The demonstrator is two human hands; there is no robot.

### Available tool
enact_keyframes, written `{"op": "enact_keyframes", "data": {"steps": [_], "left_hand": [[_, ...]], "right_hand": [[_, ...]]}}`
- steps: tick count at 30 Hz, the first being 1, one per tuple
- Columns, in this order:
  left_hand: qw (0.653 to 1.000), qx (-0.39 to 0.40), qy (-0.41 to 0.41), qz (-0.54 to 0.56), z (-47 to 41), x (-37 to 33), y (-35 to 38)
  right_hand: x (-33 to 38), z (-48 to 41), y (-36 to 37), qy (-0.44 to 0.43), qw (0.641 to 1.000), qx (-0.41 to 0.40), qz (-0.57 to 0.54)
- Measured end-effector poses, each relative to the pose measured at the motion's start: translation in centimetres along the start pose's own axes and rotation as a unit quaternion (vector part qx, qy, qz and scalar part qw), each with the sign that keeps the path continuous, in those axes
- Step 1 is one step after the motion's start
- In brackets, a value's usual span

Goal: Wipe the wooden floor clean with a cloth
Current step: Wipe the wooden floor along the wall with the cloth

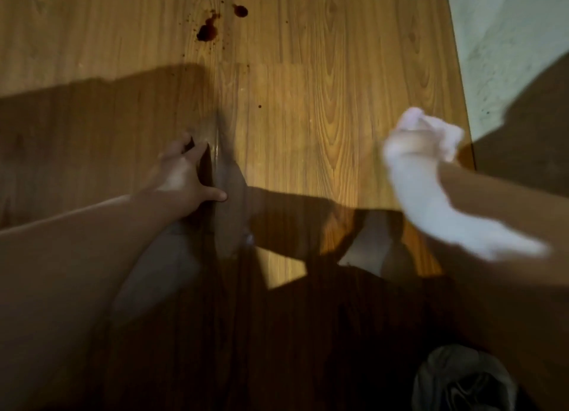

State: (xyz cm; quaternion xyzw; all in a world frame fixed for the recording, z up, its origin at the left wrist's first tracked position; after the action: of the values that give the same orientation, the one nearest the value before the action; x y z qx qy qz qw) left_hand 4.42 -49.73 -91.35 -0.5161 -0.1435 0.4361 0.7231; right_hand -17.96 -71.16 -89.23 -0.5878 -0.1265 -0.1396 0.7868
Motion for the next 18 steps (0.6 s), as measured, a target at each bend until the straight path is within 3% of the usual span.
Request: {"op": "enact_keyframes", "data": {"steps": [1,2,4,6,7,8,10,12,14,15,16,17,18], "left_hand": [[1.000,-0.004,-0.003,-0.001,0.1,0.0,-0.1],[1.000,-0.006,-0.005,-0.002,0.2,-0.2,-0.2],[1.000,-0.010,-0.011,-0.002,0.3,-0.4,-0.3],[1.000,-0.010,-0.015,-0.006,0.4,-0.5,-0.2],[1.000,-0.007,-0.016,-0.007,0.4,-0.5,-0.2],[1.000,-0.001,-0.016,-0.006,0.4,-0.4,-0.2],[1.000,0.008,-0.017,-0.002,0.2,-0.3,0.0],[1.000,0.009,-0.013,0.005,0.1,-0.2,0.3],[1.000,0.002,-0.007,0.004,0.0,0.1,0.6],[1.000,-0.001,-0.003,0.001,0.1,0.2,0.7],[1.000,-0.005,0.002,-0.001,0.2,0.5,0.7],[1.000,-0.011,0.009,-0.006,0.5,0.5,0.7],[1.000,-0.019,0.013,-0.014,0.8,0.7,0.8]], "right_hand": [[0.3,0.4,1.3,-0.034,0.996,0.063,0.053],[0.4,2.0,2.4,-0.138,0.986,0.081,0.037],[2.5,6.1,4.3,-0.388,0.907,0.129,0.098],[3.3,7.5,5.0,-0.511,0.833,0.195,0.084],[2.2,6.4,4.0,-0.517,0.830,0.183,0.102],[0.9,4.8,2.5,-0.489,0.854,0.148,0.102],[-2.5,0.6,-0.1,-0.389,0.914,0.067,0.093],[-3.9,-2.1,0.5,-0.275,0.951,0.072,0.118],[-6.2,-3.6,0.0,-0.196,0.967,-0.084,0.143],[-6.6,-4.0,-1.0,-0.150,0.949,-0.229,0.155],[-6.0,-2.7,-1.8,-0.101,0.955,-0.236,0.146],[-5.9,-1.0,-1.9,-0.149,0.952,-0.153,0.218],[-5.1,1.3,-1.0,-0.192,0.955,-0.087,0.207]]}}
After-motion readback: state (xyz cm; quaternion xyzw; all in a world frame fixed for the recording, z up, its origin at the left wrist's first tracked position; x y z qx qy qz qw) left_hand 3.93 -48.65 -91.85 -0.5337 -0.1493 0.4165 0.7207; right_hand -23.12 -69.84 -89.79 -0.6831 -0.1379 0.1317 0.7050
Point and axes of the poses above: each hand's wrist, its own z-axis away from the middle knuckle, its own y-axis out of the palm, x = y × z, the point moved 1 cm from there along -z, towards the middle knuckle, and after that the axes turned 9 degrees about -y, right-handed, at the moved point
